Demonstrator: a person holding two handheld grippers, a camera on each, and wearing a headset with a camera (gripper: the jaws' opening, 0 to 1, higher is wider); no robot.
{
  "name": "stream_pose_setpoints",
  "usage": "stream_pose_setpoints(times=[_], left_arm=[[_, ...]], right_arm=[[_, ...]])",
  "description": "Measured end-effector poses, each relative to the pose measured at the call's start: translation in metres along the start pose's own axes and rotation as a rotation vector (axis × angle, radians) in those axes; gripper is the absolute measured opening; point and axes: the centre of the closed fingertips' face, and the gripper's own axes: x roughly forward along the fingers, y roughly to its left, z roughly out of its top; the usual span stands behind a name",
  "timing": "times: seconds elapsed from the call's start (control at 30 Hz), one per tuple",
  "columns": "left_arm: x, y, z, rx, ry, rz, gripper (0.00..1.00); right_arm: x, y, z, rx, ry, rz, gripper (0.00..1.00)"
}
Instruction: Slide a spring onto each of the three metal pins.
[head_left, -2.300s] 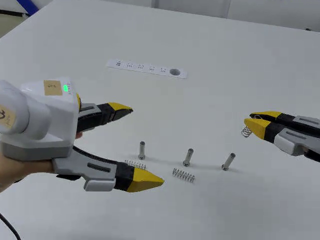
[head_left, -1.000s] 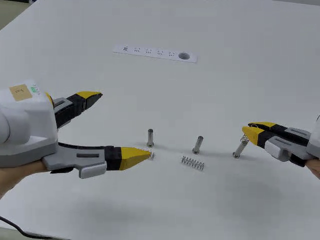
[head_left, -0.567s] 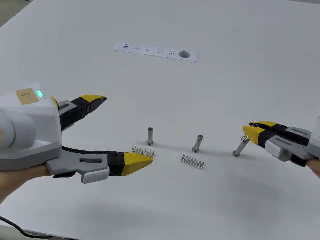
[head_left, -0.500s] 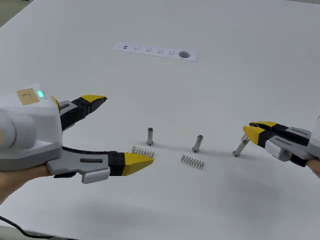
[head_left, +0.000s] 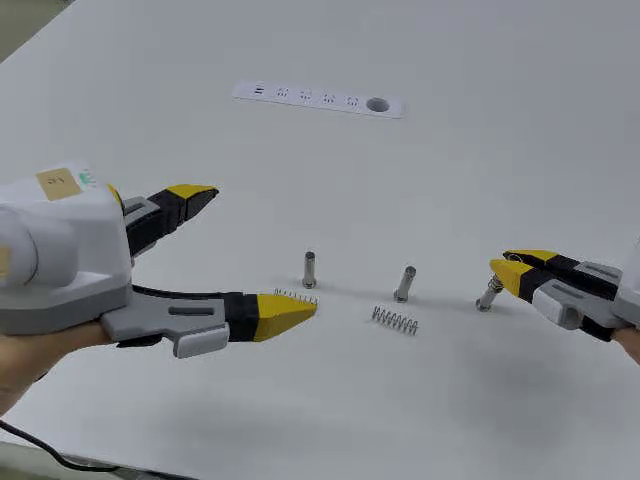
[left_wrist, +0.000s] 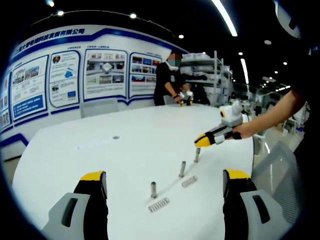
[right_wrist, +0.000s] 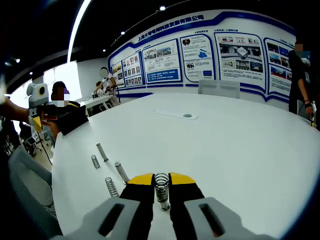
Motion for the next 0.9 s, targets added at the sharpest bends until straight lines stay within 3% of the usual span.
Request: stream_pose_setpoints(times=[0.27, 0.5, 0.8, 0.9], left_arm=[[-0.002, 0.001, -0.006, -0.021, 0.018, 0.015, 0.98], [0.001, -0.001, -0.005, -0.039, 0.01, 0.02, 0.98], [0.001, -0.002, -0.01, -0.049, 0.024, 0.017, 0.98], [0.002, -0.004, -0.01, -0.053, 0.022, 0.012, 0.97]], right_arm=[[0.009, 0.003, -0.015, -0.015, 0.018, 0.001, 0.12], [0.013, 0.002, -0.027, -0.016, 0.044, 0.0, 0.12], [0.013, 0.007, -0.033, 0.006, 0.057, 0.013, 0.12], [0.014, 0.009, -0.039, -0.007, 0.084, 0.016, 0.13]])
